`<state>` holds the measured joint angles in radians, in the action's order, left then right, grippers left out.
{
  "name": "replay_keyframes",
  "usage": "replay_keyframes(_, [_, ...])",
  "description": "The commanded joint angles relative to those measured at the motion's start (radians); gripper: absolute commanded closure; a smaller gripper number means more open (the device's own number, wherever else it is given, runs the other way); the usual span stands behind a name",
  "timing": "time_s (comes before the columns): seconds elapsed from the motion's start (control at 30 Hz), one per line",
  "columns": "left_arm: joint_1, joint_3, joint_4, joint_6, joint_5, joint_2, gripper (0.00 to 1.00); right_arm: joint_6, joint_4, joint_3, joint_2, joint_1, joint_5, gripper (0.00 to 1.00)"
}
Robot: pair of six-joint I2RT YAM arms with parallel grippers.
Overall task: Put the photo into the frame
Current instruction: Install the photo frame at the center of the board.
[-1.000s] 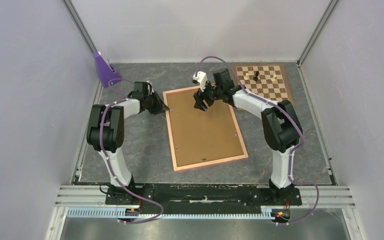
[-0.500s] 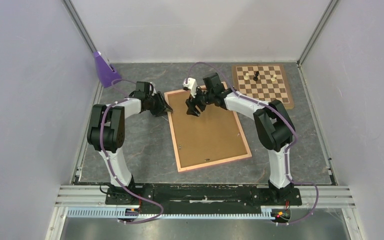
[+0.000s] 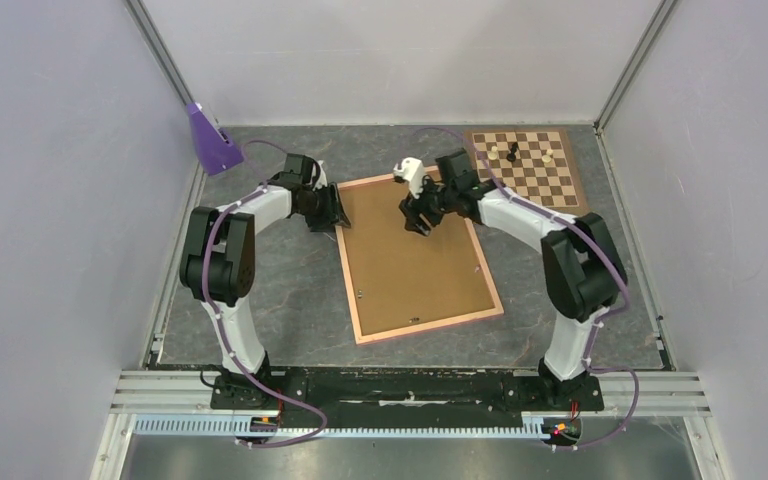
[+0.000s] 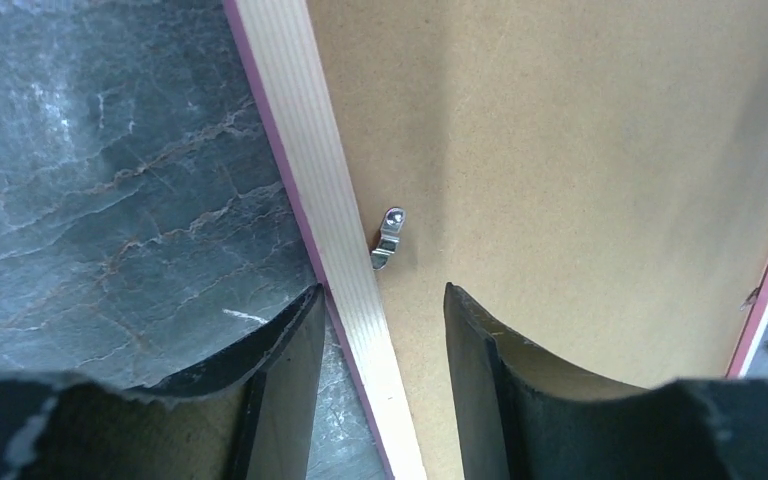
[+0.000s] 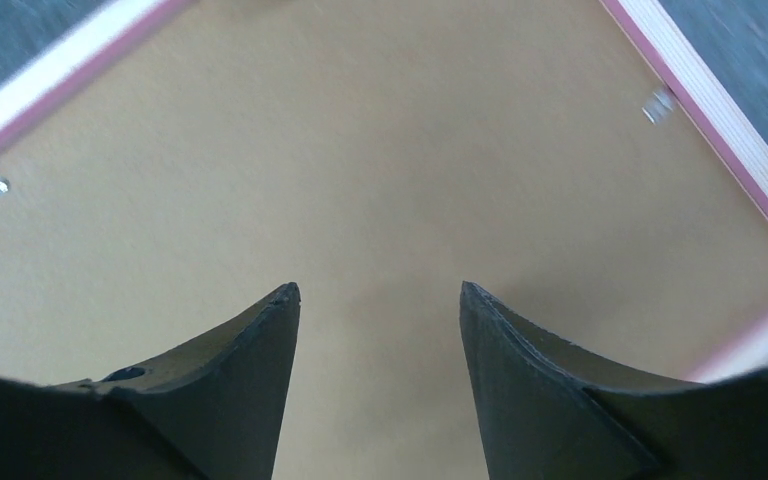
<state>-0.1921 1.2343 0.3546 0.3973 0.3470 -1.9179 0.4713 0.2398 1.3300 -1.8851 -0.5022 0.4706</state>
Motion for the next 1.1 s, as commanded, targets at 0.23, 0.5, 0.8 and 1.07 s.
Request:
replay_keyframes(0.23, [-0.020,0.096,0.114,-0.204,-0.096,-0.002,0.46,-0.111,-0.059,-0.317,0.289,0.183,-0.194,0.48])
replay_keyframes(0.5, [-0.029,0.102,0.144,-0.253,-0.131,-0.003,0.46,-0.144,-0.120,-0.427,0.312,0.238,-0.228,0.52])
replay_keyframes(0.8, [-0.032,0.105,0.144,-0.261,-0.135,0.000,0.46,-0.148,-0.134,-0.434,0.281,0.272,-0.223,0.51])
replay_keyframes(1.07, [-0.041,0.147,0.180,-0.317,-0.145,-0.021,0.46,-0.163,-0.140,-0.437,0.247,0.281,-0.191,0.60])
